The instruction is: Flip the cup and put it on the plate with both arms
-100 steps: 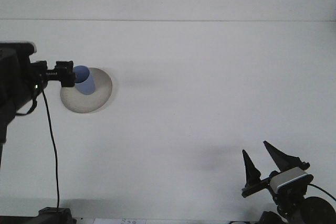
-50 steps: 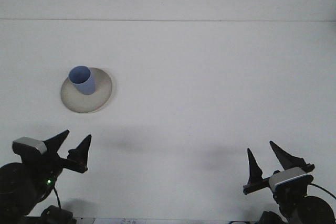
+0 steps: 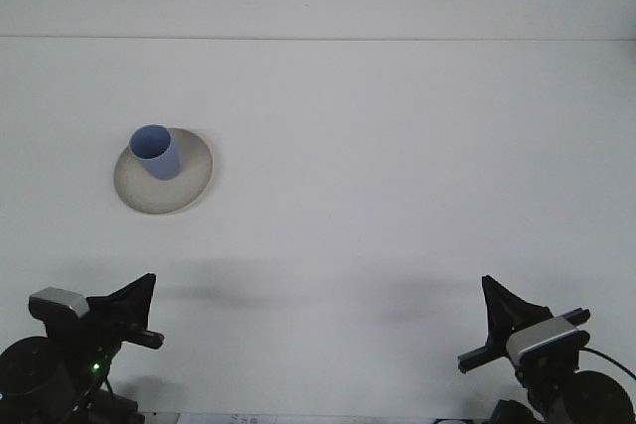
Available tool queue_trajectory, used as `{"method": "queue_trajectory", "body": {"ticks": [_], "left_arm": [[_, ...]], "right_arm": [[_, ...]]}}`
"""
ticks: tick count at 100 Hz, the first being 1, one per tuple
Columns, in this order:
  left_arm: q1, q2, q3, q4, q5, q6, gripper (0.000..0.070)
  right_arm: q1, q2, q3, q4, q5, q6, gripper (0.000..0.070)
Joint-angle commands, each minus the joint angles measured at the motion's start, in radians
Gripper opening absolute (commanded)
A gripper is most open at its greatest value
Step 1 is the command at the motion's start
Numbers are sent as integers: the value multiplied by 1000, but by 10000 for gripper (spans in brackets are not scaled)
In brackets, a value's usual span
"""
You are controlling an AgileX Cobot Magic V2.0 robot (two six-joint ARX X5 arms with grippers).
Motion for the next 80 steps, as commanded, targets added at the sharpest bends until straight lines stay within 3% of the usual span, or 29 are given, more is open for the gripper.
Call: {"method": "queue_trajectory", "body": {"ticks": [1, 54, 57, 63, 80], "left_arm": [[-4, -2, 10, 20, 5, -3, 15], [-3, -3, 10, 39, 3, 0, 15], [-1, -5, 10, 37, 3, 27, 15], [14, -18, -1, 44, -8, 153, 15], [115, -98, -200, 251, -40, 336, 15]], "right_arm": [[11, 4, 6, 23, 0, 6, 6], [11, 4, 6, 35, 0, 6, 6], [11, 4, 6, 35, 0, 6, 6], [11, 4, 6, 35, 0, 6, 6], [11, 4, 6, 35, 0, 6, 6]]}}
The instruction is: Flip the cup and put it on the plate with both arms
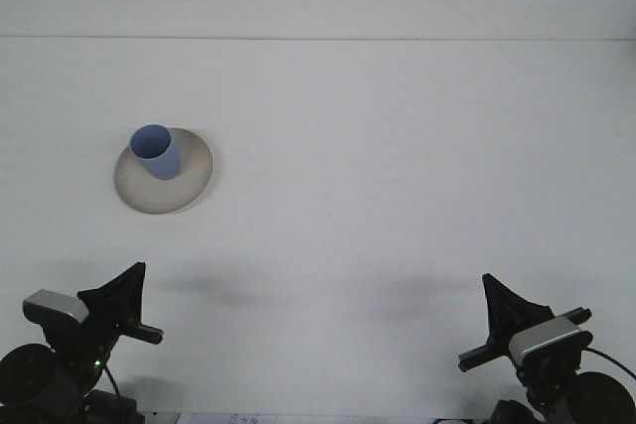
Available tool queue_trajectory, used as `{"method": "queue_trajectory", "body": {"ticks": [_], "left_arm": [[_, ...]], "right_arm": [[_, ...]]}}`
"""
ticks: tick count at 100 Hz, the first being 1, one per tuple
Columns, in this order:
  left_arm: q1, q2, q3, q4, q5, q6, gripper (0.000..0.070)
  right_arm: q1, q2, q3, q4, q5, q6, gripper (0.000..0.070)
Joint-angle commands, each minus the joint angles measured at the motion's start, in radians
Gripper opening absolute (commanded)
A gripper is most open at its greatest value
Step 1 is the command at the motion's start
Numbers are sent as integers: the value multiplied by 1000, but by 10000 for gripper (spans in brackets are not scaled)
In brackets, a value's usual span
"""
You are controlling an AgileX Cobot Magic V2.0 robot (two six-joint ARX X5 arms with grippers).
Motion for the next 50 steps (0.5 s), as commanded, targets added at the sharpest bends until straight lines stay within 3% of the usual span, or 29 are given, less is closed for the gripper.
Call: {"method": "queue_trajectory", "body": {"ticks": [1, 10, 24, 50], "left_arm": [[35, -28, -100, 85, -30, 156, 15], [73, -78, -237, 186, -115, 203, 15], [113, -141, -393, 296, -228, 206, 15], [145, -164, -526, 395, -285, 202, 15]], "right_arm": [[11, 4, 6, 11, 0, 6, 6], [11, 4, 6, 11, 0, 6, 6], [11, 4, 6, 11, 0, 6, 6], [11, 4, 6, 11, 0, 6, 6]]}}
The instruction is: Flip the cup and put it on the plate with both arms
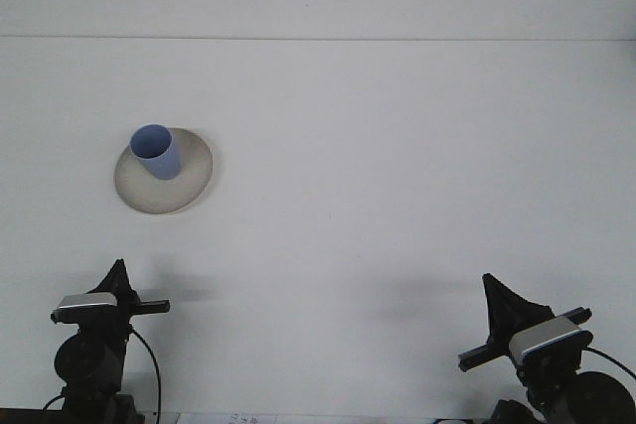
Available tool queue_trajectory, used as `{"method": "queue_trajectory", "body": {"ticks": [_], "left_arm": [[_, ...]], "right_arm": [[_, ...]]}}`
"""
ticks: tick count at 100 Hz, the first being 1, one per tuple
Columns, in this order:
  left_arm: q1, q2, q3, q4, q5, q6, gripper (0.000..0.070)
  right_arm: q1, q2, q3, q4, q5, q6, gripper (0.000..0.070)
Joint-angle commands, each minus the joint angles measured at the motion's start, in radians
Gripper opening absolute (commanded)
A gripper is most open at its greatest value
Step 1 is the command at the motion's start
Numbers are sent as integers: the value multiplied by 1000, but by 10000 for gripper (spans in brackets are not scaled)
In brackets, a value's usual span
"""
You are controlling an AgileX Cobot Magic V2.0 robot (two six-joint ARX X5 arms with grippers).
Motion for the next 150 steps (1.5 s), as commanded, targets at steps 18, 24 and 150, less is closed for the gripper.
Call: {"method": "queue_trajectory", "body": {"ticks": [18, 24, 150], "left_arm": [[5, -2, -56, 98, -6, 2, 15], [6, -2, -56, 108, -6, 2, 15], [5, -2, -56, 112, -6, 2, 15]], "right_arm": [[11, 4, 6, 11, 0, 6, 6], [11, 4, 6, 11, 0, 6, 6], [-566, -60, -244, 231, -317, -132, 6]]}}
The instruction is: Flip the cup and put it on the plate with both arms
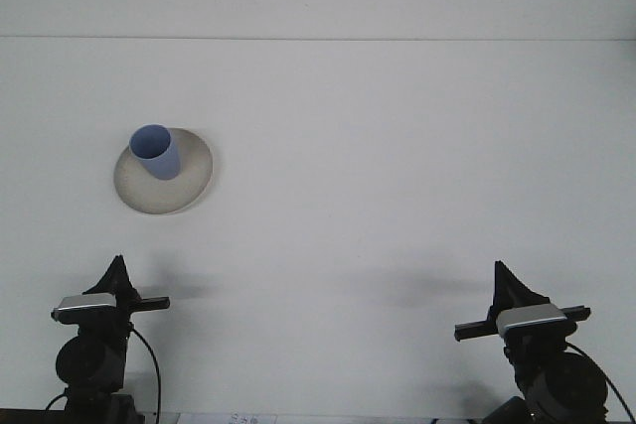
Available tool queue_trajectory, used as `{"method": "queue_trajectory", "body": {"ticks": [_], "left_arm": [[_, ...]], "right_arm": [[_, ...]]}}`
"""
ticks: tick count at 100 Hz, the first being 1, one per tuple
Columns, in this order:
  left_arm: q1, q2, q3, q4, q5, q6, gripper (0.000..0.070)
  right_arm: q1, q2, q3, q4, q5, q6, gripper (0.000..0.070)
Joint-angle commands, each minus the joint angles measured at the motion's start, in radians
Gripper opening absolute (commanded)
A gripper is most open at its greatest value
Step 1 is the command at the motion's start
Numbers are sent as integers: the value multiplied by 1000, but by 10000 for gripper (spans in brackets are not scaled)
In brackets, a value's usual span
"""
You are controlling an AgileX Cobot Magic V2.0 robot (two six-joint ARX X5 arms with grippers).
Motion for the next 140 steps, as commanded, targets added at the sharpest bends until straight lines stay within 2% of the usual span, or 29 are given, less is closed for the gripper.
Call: {"method": "queue_trajectory", "body": {"ticks": [1, 14, 20, 27, 58, 140], "left_arm": [[0, -1, -19, 13, -3, 2, 15], [0, -1, -19, 13, -3, 2, 15], [0, -1, -19, 13, -3, 2, 15], [0, -1, -19, 13, -4, 2, 15], [0, -1, -19, 13, -3, 2, 15], [0, -1, -19, 13, -3, 2, 15]], "right_arm": [[-140, -23, -53, 61, -122, -18, 6], [-336, -67, -180, 192, -294, -11, 6], [-399, -83, -229, 238, -343, -5, 6], [-448, -97, -272, 264, -367, 2, 6], [-534, -138, -452, 386, -377, 74, 6], [-537, -138, -451, 354, -373, 69, 6]]}}
